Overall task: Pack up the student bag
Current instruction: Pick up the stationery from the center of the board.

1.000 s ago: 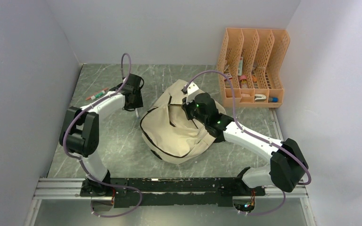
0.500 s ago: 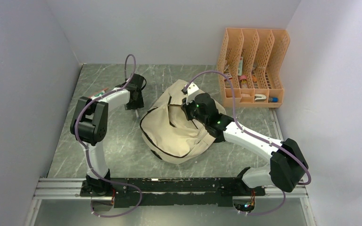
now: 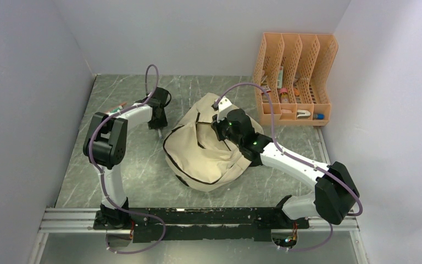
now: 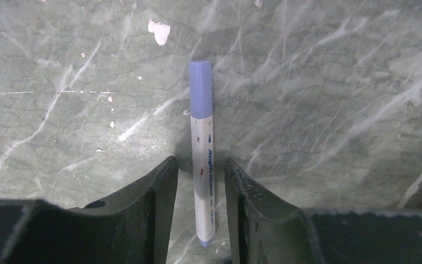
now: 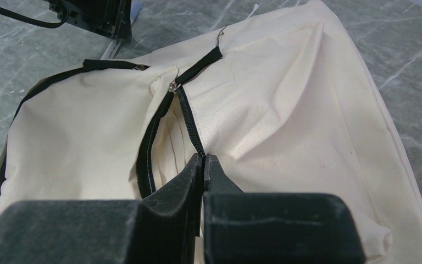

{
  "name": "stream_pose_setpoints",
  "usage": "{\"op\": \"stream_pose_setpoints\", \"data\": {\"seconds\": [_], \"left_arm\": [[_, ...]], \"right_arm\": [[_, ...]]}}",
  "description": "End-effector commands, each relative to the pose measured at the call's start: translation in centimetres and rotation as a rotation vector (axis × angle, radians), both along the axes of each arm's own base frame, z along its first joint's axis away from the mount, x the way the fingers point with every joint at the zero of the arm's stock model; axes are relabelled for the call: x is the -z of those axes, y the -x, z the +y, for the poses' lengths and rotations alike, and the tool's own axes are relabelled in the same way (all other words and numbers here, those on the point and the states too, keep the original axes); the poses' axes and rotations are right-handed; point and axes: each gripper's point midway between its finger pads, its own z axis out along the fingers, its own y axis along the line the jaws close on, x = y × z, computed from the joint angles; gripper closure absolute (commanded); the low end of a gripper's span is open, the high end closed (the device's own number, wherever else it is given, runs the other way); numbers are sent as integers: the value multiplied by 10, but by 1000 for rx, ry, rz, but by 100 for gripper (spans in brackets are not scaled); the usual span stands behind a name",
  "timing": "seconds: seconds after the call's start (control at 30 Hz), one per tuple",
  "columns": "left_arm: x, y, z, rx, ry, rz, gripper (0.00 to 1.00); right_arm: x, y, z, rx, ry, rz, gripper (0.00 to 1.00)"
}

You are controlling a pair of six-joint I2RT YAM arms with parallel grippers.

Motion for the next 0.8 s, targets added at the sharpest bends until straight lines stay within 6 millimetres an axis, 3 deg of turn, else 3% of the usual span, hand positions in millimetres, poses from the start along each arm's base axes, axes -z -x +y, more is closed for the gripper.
{"op": "stream_pose_setpoints", "data": {"seconds": [0.0, 0.3, 0.4, 0.47, 0.63, 0.77], "left_arm": [[22, 21, 4, -12, 8, 72, 61], [33, 37, 9, -35, 54, 107, 63], [35, 40, 10, -30, 72, 113, 79], [33, 40, 11, -30, 74, 108, 85], [14, 33, 12, -22, 64, 70, 88], [-15, 25, 15, -14, 53, 8, 90]], "right_arm": [[-16, -1, 3, -5, -47, -37, 99], [-15, -1, 4, -11, -48, -35, 99], [-15, -1, 5, -13, -48, -33, 99], [-14, -1, 5, -14, -46, -31, 99], [-16, -2, 5, -14, -46, -32, 99], [-16, -2, 6, -14, -43, -32, 99]]}}
